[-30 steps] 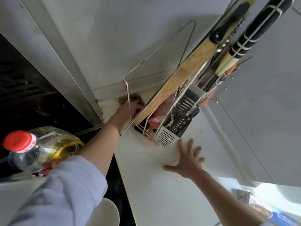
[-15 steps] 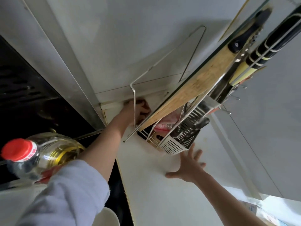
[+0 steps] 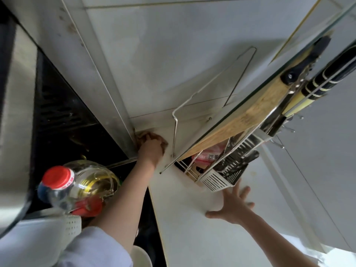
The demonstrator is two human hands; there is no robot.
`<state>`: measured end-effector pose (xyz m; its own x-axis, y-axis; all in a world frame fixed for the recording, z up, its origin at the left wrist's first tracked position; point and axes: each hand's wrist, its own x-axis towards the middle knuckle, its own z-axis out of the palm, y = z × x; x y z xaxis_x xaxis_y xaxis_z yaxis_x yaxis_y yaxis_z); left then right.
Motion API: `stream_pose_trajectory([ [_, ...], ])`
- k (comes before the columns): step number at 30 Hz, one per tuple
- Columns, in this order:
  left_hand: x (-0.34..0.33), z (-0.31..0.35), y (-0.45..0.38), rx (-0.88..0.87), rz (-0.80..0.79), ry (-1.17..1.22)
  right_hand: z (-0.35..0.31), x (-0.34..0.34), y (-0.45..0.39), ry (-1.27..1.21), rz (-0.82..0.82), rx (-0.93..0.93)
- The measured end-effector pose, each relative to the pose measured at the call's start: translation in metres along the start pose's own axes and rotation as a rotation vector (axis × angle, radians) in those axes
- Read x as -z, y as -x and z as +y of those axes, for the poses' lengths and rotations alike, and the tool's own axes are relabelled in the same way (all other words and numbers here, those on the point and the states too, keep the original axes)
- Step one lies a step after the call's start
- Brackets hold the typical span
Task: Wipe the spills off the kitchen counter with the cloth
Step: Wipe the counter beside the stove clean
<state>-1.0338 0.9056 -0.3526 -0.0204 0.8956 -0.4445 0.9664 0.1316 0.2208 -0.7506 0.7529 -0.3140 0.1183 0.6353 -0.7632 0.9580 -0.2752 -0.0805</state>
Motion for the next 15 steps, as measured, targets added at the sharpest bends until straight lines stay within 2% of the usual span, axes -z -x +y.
stream_pose_trajectory([
  [2, -0.013, -0.012, -0.008, 0.021, 0.014, -0.004, -0.001, 0.0, 0.001, -0.012, -0.008, 0.0],
  [3, -0.011, -0.01, -0.006, -0.009, 0.031, -0.073, -0.001, 0.001, 0.002, -0.016, -0.012, 0.002],
  [5, 0.002, 0.012, 0.013, -0.035, 0.051, -0.064, -0.002, 0.002, 0.002, -0.02, -0.022, 0.003],
  [7, 0.003, 0.028, 0.031, 0.007, 0.112, 0.005, -0.003, 0.003, 0.003, -0.027, -0.033, -0.001],
  [10, 0.004, 0.018, 0.035, 0.056, 0.199, 0.14, -0.001, 0.004, 0.004, -0.036, -0.033, 0.007],
  [13, -0.002, -0.001, 0.04, 0.067, 0.083, 0.265, -0.001, 0.004, 0.006, -0.04, -0.037, 0.02],
  [15, -0.015, 0.0, 0.05, 0.019, 0.082, 0.26, -0.001, 0.004, 0.007, -0.039, -0.043, 0.017],
])
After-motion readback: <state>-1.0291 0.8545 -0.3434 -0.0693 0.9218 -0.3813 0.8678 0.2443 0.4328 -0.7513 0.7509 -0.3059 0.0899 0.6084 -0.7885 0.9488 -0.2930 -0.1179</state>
